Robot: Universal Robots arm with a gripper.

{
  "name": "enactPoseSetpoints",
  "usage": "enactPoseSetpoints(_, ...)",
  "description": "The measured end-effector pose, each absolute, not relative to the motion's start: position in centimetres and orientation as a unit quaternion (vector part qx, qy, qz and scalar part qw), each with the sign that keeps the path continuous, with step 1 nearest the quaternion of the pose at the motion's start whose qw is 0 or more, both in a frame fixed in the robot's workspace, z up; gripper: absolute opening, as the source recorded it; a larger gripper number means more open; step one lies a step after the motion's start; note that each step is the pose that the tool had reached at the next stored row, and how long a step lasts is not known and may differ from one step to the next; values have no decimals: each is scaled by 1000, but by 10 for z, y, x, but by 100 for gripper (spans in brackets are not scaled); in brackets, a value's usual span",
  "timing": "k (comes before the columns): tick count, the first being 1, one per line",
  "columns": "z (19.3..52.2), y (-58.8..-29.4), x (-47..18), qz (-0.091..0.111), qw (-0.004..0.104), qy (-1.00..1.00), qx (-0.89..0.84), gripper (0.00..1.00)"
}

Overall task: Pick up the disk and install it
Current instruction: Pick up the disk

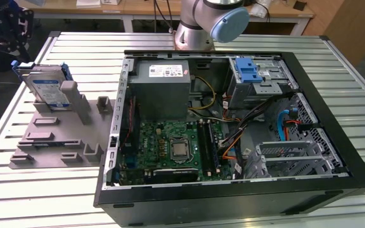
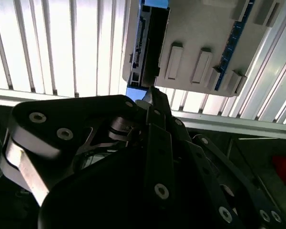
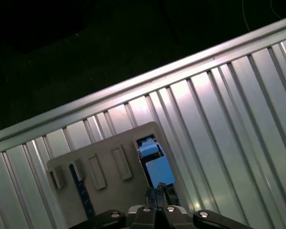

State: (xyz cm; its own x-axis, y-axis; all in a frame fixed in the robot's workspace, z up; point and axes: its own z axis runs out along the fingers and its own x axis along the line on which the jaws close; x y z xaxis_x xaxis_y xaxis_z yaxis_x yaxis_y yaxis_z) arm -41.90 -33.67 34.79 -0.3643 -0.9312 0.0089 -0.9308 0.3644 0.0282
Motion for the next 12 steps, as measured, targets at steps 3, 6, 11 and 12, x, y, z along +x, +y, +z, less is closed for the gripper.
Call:
enactPoseSetpoints(3, 348, -337, -419, -9, 12, -811, 585, 11)
enactPoseSetpoints(6, 348, -337, -419, -9, 12, -795, 607, 11)
enactPoseSetpoints(11, 348, -337, -419, -8, 12, -789, 614, 11)
enactPoseSetpoints(12, 348, -337, -419, -8, 12, -789, 614, 11)
